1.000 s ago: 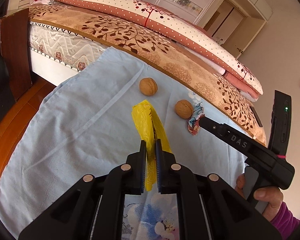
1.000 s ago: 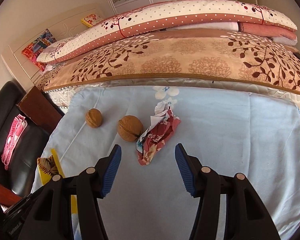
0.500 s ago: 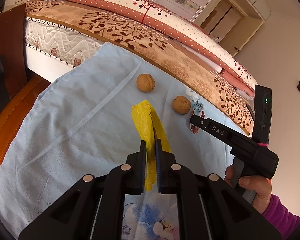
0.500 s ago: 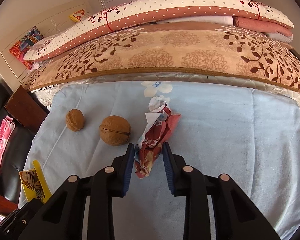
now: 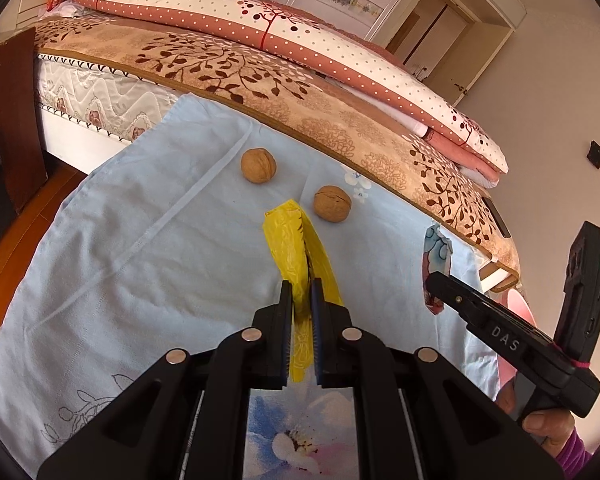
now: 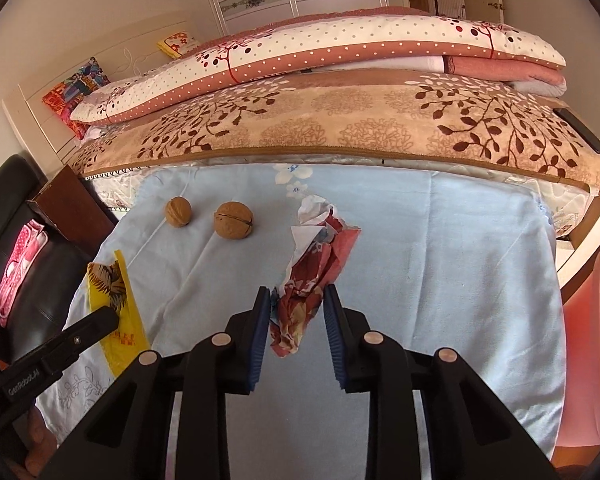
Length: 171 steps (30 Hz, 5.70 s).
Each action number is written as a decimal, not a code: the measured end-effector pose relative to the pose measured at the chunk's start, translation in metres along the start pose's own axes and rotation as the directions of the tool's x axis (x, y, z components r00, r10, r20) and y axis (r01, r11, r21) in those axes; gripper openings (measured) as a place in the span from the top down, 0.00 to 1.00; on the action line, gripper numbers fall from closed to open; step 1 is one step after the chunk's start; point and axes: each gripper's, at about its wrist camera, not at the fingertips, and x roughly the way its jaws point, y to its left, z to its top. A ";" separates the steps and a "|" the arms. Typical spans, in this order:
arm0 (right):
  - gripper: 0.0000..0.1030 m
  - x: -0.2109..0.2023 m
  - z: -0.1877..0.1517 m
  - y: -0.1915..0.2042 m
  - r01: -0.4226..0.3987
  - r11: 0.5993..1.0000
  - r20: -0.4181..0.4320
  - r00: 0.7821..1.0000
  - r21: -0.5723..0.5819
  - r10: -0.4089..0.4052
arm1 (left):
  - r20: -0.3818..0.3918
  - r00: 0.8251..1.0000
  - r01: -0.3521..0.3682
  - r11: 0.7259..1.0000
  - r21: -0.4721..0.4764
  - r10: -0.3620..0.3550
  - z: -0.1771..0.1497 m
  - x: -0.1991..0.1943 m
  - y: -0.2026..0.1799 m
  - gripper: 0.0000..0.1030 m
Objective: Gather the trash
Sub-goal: 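Carry the yellow bag and candy wrapper over the pink bin with both grippers, then open the left gripper to drop the yellow bag while the right releases the candy wrapper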
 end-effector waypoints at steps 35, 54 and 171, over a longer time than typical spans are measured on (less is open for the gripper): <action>0.74 -0.152 -0.074 -0.162 0.294 0.915 0.183 0.919 0.276 -0.350 | -0.039 0.984 0.178 0.927 0.330 -0.175 -0.028 0.008 -0.188 0.92; 0.73 -0.177 -0.091 -0.229 0.371 0.843 0.175 0.868 0.390 -0.464 | -0.100 0.939 0.336 0.816 0.471 -0.329 -0.058 0.023 -0.287 0.92; 0.72 -0.171 -0.105 -0.240 0.379 0.856 0.209 0.860 0.351 -0.466 | -0.140 0.967 0.255 0.794 0.552 -0.214 -0.101 0.078 -0.324 0.65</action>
